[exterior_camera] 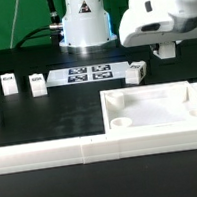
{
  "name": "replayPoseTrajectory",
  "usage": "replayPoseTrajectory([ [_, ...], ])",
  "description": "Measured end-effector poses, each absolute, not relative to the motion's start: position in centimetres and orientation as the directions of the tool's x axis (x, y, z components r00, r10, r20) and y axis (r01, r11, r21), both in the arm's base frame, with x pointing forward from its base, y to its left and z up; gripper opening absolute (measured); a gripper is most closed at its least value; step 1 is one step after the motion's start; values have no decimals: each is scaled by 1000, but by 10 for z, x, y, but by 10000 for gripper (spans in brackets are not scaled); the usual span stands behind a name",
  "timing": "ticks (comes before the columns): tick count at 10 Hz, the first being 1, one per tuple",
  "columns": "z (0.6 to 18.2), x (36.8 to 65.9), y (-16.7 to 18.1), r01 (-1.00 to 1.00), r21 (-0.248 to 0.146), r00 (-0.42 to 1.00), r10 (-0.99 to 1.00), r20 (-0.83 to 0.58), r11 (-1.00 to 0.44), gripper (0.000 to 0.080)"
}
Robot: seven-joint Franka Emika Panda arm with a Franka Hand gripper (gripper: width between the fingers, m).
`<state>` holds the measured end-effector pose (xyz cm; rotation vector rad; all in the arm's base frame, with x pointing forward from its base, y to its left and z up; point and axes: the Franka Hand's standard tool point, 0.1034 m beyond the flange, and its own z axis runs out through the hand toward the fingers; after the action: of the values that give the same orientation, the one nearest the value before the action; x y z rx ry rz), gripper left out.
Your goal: Assemble one leg
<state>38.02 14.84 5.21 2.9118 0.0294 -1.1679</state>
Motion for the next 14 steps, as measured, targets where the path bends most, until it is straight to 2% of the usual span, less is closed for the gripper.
replayPoseTrajectory([
  [1,50,381,149,18,-4,733,16,-680,-1000,290],
  [6,41,407,145,24,-48,936,39,-349,-999,290],
  [11,92,433,146,41,-81,998,37,51,-996,290],
  [13,90,433,149,55,-98,980,35,194,-994,290],
  [14,88,428,149,61,-94,983,43,180,-994,290],
])
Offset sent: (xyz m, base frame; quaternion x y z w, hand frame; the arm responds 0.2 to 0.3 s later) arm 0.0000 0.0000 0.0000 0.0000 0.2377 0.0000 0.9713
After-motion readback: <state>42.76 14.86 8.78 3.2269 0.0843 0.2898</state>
